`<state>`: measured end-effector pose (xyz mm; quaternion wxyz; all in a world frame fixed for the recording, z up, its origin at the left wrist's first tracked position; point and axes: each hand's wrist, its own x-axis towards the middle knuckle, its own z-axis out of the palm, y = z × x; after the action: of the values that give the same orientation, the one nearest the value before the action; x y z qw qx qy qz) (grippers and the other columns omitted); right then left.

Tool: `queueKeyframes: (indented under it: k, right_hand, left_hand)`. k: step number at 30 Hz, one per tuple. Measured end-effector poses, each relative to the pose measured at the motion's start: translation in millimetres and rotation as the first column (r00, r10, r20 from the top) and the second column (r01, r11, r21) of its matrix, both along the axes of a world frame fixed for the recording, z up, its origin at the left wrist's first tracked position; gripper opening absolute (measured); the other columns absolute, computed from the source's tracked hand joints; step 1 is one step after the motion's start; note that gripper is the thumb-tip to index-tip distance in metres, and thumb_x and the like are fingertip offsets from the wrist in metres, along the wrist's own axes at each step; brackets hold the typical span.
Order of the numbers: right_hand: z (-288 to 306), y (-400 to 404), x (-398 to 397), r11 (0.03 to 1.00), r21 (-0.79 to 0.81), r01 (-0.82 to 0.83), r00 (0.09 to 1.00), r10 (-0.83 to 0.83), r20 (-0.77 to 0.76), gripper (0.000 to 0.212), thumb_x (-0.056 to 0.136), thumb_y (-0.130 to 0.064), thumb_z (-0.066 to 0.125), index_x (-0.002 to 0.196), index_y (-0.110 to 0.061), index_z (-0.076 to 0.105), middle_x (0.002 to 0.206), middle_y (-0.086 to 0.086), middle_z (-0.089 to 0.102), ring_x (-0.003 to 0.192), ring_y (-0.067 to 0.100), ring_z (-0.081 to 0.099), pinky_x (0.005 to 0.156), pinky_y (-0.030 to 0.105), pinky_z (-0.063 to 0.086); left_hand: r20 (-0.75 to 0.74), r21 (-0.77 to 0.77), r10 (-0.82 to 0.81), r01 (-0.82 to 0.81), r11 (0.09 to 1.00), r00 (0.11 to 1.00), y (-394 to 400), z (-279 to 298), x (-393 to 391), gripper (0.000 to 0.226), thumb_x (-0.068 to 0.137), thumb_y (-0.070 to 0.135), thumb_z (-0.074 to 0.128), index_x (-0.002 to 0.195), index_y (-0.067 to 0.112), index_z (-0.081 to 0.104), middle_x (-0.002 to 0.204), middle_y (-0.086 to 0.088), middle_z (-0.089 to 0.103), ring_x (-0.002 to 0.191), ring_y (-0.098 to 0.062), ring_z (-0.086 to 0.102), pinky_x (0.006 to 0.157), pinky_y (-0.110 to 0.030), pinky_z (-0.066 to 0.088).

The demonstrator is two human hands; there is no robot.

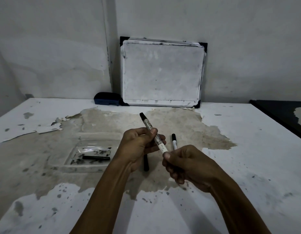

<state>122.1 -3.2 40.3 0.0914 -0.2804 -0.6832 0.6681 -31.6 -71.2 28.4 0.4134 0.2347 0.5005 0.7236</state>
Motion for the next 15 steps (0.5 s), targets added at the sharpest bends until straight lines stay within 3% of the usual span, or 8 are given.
queueKeyframes:
  k: [3,6,9,12,15]
  right_hand:
    - [1.3,-8.3,-2.8,0.937,0.335,0.1,0.991,-0.124,0.05,0.025,0.088,-0.022,0.066,0.074,-0.002,0.072,0.055,0.007,0.062,0.045,0.014,0.056,0.045,0.025,0.047]
    - [2.7,-12.3,-1.9,0.774,0.606,0.185,0.963,-0.266,0.046,0.019,0.076,-0.029,0.078,0.073,-0.011,0.077,0.058,0.006,0.07,0.046,0.014,0.063,0.048,0.025,0.05]
    - [1.0,-8.1,4.9,0.688,0.697,0.199,0.939,-0.337,0.065,0.017,0.075,-0.034,0.078,0.072,-0.016,0.078,0.059,0.001,0.072,0.049,0.009,0.065,0.053,0.022,0.051]
    - [-14.0,13.4,11.3,0.598,0.759,0.259,0.868,-0.488,0.088,0.019,0.077,-0.033,0.077,0.07,-0.015,0.076,0.058,0.002,0.069,0.05,0.009,0.062,0.047,0.021,0.042]
    - [-34.7,35.4,15.6,0.517,0.812,0.271,0.76,-0.632,0.149,0.024,0.075,-0.034,0.078,0.073,-0.012,0.07,0.065,0.005,0.064,0.059,0.018,0.062,0.052,0.027,0.048]
  left_hand:
    - [-0.042,-0.045,0.082,-0.084,0.995,0.996,0.5,-0.7,1.3,0.015,0.09,0.007,0.066,0.079,-0.004,0.069,0.075,-0.018,0.075,0.068,-0.025,0.076,0.059,-0.03,0.061]
    - [0.009,-0.049,0.209,-0.208,0.977,0.978,1.1,2.4,-1.9,0.015,0.087,0.008,0.07,0.077,-0.003,0.07,0.073,-0.016,0.076,0.069,-0.024,0.076,0.061,-0.029,0.062]
    - [0.138,-0.035,0.284,-0.282,0.959,0.949,1.6,6.5,-8.7,0.016,0.087,0.007,0.069,0.075,-0.003,0.069,0.07,-0.016,0.075,0.065,-0.022,0.075,0.065,-0.031,0.064]
    - [0.303,-0.032,0.283,-0.287,0.957,0.91,0.9,6.3,-11.7,0.015,0.088,0.006,0.068,0.077,-0.004,0.067,0.07,-0.016,0.075,0.062,-0.019,0.075,0.058,-0.027,0.062]
    - [0.313,-0.056,0.277,-0.274,0.96,0.908,0.2,0.7,-9.6,0.015,0.088,0.007,0.068,0.078,-0.004,0.067,0.068,-0.016,0.076,0.062,-0.019,0.076,0.056,-0.025,0.061]
